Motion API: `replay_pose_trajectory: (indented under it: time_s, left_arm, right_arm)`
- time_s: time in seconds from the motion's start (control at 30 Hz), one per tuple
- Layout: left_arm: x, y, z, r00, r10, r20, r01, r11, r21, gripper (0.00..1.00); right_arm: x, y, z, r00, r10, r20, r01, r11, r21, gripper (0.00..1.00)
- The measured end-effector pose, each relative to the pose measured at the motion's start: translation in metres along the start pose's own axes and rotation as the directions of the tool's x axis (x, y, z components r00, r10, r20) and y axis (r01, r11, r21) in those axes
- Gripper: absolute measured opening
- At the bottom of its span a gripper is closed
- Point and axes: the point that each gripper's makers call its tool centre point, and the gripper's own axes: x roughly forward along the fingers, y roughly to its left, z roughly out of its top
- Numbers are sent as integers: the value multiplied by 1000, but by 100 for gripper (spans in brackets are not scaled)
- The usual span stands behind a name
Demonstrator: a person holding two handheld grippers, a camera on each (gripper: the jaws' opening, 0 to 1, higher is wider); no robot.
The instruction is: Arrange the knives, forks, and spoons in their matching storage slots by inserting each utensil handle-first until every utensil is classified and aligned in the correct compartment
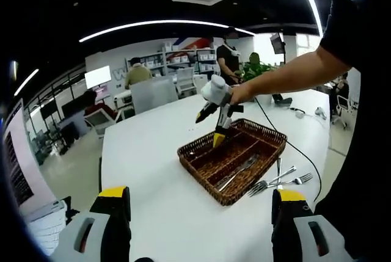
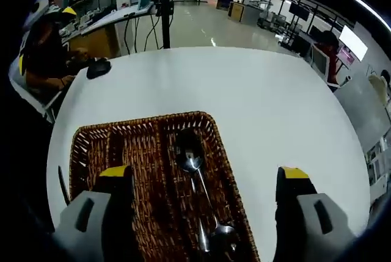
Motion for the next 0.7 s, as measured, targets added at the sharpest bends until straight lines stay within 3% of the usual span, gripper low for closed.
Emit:
replay_pose_trajectory:
  time_s: [0.1, 0.2, 0.3, 0.63, 0.7]
  left_arm:
    - [6, -3, 5, 1000, -15, 5, 15, 1000, 5, 100]
    - [11, -5, 10, 1000, -25, 14, 25, 1000, 7, 100]
    - [19, -9, 14, 999, -39, 24, 39, 999, 10, 100]
    - [38, -15, 33, 995, -82, 59, 81, 996, 30, 100]
    - [43, -15, 35, 994, -88, 64, 86, 996, 35, 100]
  right_arm:
    - [-16, 0, 4, 996, -42, 74, 34, 994, 103, 99]
    - [-31, -2, 1, 991, -86, 106, 66, 982, 178, 99]
    - [-50, -1, -1, 978, -123, 168, 77, 964, 256, 99]
    - [-113, 18, -32, 957, -249, 150, 195, 933, 304, 99]
    - [-128, 18, -38, 941, -307, 144, 236, 897, 373, 99]
